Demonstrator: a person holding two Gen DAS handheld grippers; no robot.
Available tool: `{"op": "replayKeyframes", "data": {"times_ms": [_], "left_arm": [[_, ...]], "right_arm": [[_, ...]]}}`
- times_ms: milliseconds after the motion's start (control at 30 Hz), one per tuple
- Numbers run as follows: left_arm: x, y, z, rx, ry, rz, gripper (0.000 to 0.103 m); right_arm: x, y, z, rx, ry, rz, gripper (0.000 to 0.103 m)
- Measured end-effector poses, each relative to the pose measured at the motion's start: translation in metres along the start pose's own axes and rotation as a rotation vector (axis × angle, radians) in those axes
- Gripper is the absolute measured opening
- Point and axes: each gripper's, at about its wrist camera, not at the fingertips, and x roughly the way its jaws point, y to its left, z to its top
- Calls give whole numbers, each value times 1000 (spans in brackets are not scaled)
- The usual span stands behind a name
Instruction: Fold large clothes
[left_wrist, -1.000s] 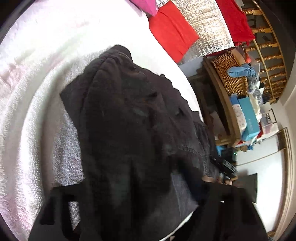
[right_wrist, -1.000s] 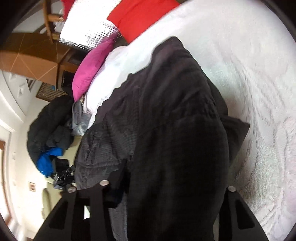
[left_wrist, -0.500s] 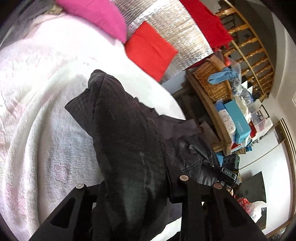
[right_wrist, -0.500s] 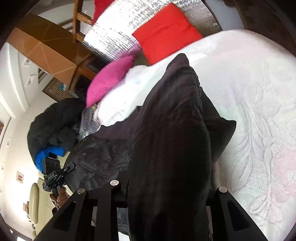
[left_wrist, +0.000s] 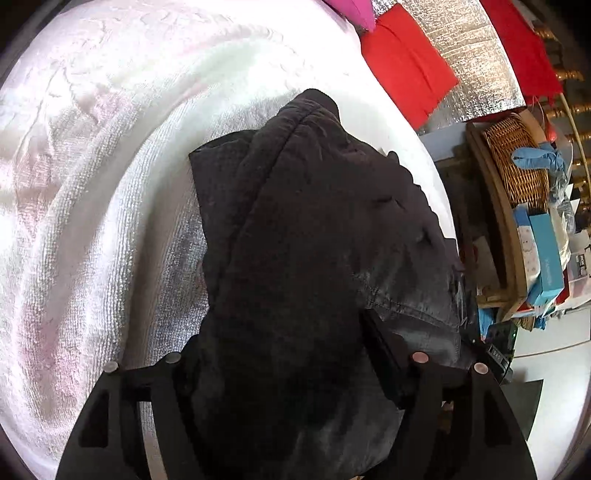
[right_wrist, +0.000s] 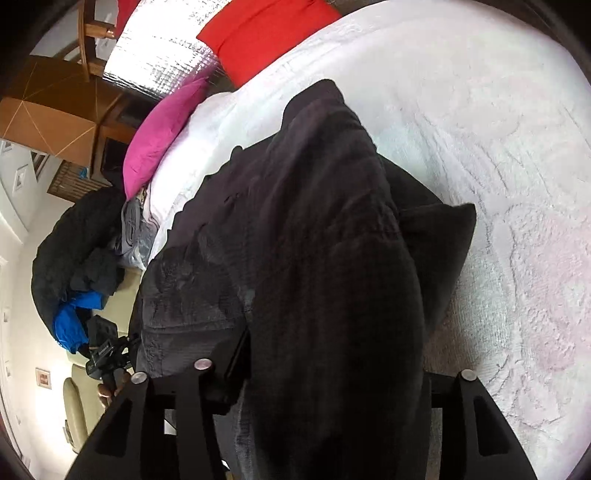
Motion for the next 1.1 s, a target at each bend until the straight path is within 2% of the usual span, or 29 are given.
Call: {"op": "replayKeyframes", "data": {"times_ms": [200, 300, 400, 500, 567, 700, 733, 767, 800, 867, 933, 1000, 1100], "left_arm": [[-25, -7, -12, 24, -72, 57, 72], [-42, -6, -19, 25, -99, 37, 72], [-57, -3, -26, 16, -121, 5, 72], [-73, 1, -37, 26, -168, 36, 72], [-79, 5, -43, 20, -187, 18, 72], [-77, 6, -46, 9, -196, 41, 72], [-74, 6, -48, 10, -192, 49, 71], [-70, 5, -49, 17, -183, 64, 71], [-67, 4, -51, 33, -182, 86, 64], [-66, 2, -55, 67, -183, 125, 44], [-67, -5, -58, 106, -213, 157, 40], [-66, -7, -58, 134, -226, 198, 39], [-53, 4, -54, 94, -178, 226, 41]], "right_arm": [[-24, -8, -3, 52, -38, 28, 64], [-42, -23, -5, 80, -75, 35, 65], [-64, -40, -10, 118, -124, 40, 65], [-91, -53, -18, 134, -214, 63, 65], [-103, -55, -25, 126, -255, 81, 65], [-95, -43, -35, 87, -244, 21, 65], [-90, -39, -37, 67, -237, -11, 60], [-84, -34, -40, 48, -228, -38, 51], [-79, -30, -42, 27, -215, -52, 29], [-75, -17, -49, -32, -228, -118, 27], [-81, -7, -55, -67, -281, -145, 22], [-86, -8, -57, -53, -315, -135, 21], [-73, -17, -55, -21, -261, -220, 21]]}}
